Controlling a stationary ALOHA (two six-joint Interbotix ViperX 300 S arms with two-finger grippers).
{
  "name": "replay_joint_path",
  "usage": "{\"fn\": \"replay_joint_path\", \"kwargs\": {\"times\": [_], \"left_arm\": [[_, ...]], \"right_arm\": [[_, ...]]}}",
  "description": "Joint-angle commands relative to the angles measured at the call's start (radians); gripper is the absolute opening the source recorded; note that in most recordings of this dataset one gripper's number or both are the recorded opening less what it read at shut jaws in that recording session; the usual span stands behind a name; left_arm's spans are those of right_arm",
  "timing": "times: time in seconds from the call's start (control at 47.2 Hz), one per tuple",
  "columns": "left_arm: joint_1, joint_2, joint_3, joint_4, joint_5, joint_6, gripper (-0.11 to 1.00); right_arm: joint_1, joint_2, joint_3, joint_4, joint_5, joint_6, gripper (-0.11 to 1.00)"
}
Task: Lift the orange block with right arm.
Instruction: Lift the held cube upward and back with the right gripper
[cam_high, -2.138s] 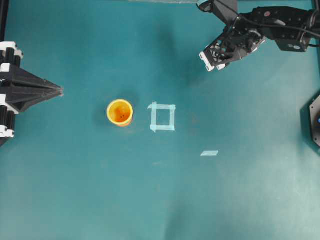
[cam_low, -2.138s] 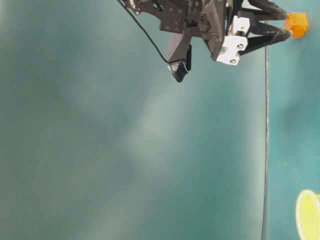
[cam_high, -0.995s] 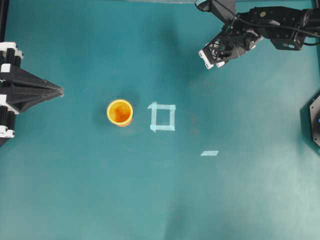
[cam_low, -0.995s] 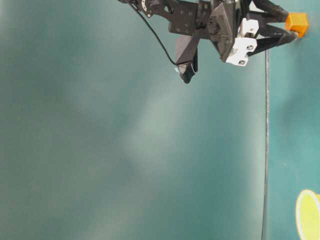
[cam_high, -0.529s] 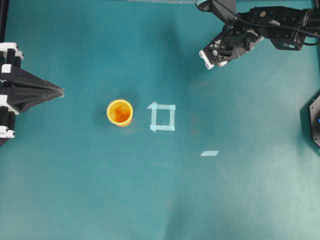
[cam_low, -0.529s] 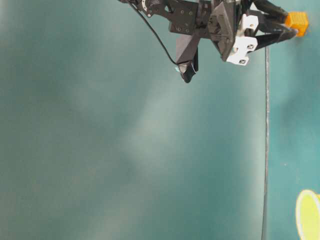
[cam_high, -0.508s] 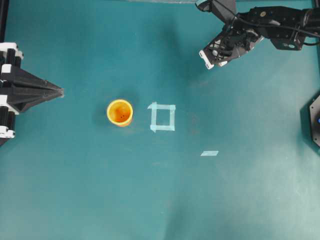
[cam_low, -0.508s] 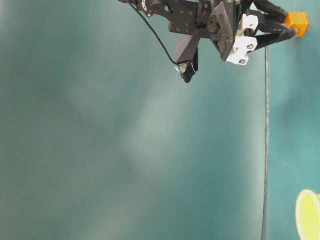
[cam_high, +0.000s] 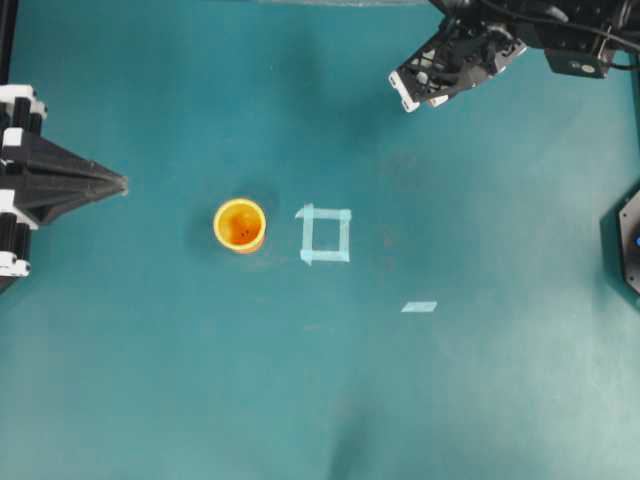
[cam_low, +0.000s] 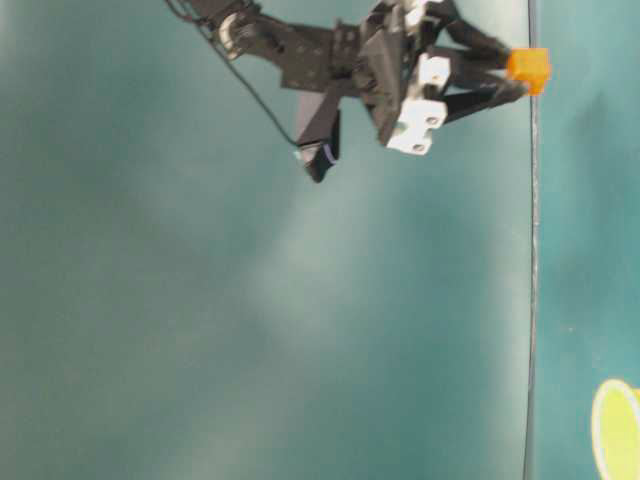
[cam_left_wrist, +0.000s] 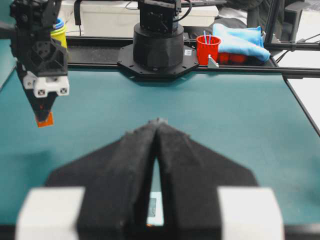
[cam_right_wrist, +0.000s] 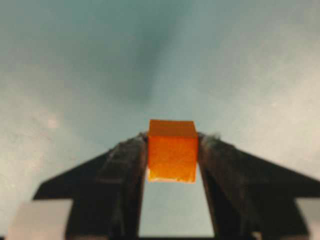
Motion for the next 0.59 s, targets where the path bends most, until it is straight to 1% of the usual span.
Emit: {"fn": "replay_joint_path", "kwargs": {"times": [0.0,0.254,0.571], "left_arm": [[0.0,0.006,-0.026,0.0,-0.006,0.0,0.0],[0.0,0.006,-0.026,0.0,0.0,0.0,0.0],[0.0,0.006,-0.028,0.002,0.002,0.0,0.0]], "right_arm": [[-0.003,-0.034,-0.06,-0.003,0.04,0.0,0.41],[-0.003,-0.054,-0.146,-0.005,0.143,0.0,0.41],[-0.008,-0.087,-0.204,-0.005,0.255,0.002,0.41]]}}
